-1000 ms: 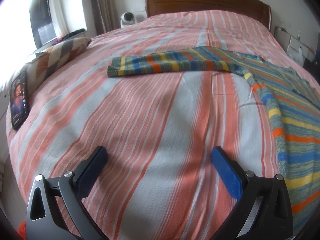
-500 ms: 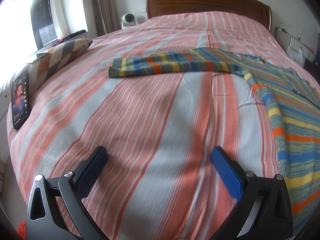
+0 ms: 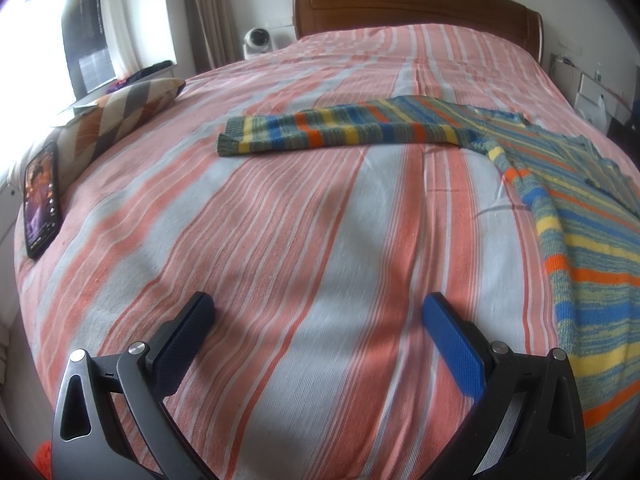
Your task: Fold small clothes
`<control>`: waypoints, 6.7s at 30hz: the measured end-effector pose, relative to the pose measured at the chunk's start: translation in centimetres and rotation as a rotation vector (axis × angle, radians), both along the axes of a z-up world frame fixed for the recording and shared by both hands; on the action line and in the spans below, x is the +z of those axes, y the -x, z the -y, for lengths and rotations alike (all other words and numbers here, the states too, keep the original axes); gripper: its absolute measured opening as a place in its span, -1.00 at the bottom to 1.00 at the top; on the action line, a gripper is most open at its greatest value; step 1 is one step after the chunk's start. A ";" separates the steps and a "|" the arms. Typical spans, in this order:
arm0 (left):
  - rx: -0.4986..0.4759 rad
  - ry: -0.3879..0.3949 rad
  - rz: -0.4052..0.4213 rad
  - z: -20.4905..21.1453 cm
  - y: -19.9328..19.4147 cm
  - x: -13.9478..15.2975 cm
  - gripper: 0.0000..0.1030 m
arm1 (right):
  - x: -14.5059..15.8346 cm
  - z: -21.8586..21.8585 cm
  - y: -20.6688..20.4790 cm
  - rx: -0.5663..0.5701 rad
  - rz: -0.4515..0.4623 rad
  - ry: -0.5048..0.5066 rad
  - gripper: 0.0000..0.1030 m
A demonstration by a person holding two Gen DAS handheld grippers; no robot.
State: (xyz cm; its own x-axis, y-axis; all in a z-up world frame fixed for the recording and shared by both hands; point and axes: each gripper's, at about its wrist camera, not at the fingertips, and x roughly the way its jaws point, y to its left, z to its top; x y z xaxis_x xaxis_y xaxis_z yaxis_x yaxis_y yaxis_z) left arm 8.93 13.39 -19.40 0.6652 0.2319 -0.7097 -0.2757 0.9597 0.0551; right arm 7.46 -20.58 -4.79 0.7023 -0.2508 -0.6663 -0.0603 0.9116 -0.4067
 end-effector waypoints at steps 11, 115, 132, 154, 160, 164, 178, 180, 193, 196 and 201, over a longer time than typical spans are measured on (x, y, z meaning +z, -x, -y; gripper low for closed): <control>0.001 -0.001 0.001 0.0 0.0 0.0 0.99 | -0.1 -0.6 0.1 0.006 -0.009 0.014 0.74; -0.371 0.257 -0.301 12.3 -25.5 5.9 0.53 | -8.4 11.9 1.1 -0.164 -0.096 -0.368 0.74; -0.233 0.103 -0.210 10.8 -18.1 3.2 0.65 | -9.6 11.3 0.8 -0.143 -0.127 -0.335 0.74; -0.145 0.103 0.001 -0.4 -5.5 -0.3 0.99 | -14.2 19.2 -3.1 -0.160 0.004 -0.322 0.82; -0.143 0.083 0.005 -0.1 -5.7 -0.4 0.99 | -14.8 19.9 -2.8 -0.170 0.015 -0.376 0.88; -0.143 0.083 0.005 0.0 -5.7 -0.5 0.99 | -14.9 19.8 -2.8 -0.169 0.017 -0.377 0.88; -0.144 0.083 0.006 0.0 -5.6 -0.6 0.99 | -14.9 20.0 -2.8 -0.168 0.015 -0.397 0.88; -0.145 0.083 0.006 0.0 -5.6 -0.6 0.99 | -14.9 20.1 -2.8 -0.168 0.015 -0.396 0.88; -0.145 0.081 0.007 0.1 -5.5 -0.6 0.99 | -15.0 20.1 -2.8 -0.168 0.015 -0.397 0.88; -0.145 0.081 0.008 0.1 -5.5 -0.6 0.99 | -15.0 20.1 -2.8 -0.168 0.015 -0.397 0.88; -0.146 0.081 0.009 0.2 -5.5 -0.6 0.99 | -15.0 20.1 -2.9 -0.168 0.015 -0.398 0.88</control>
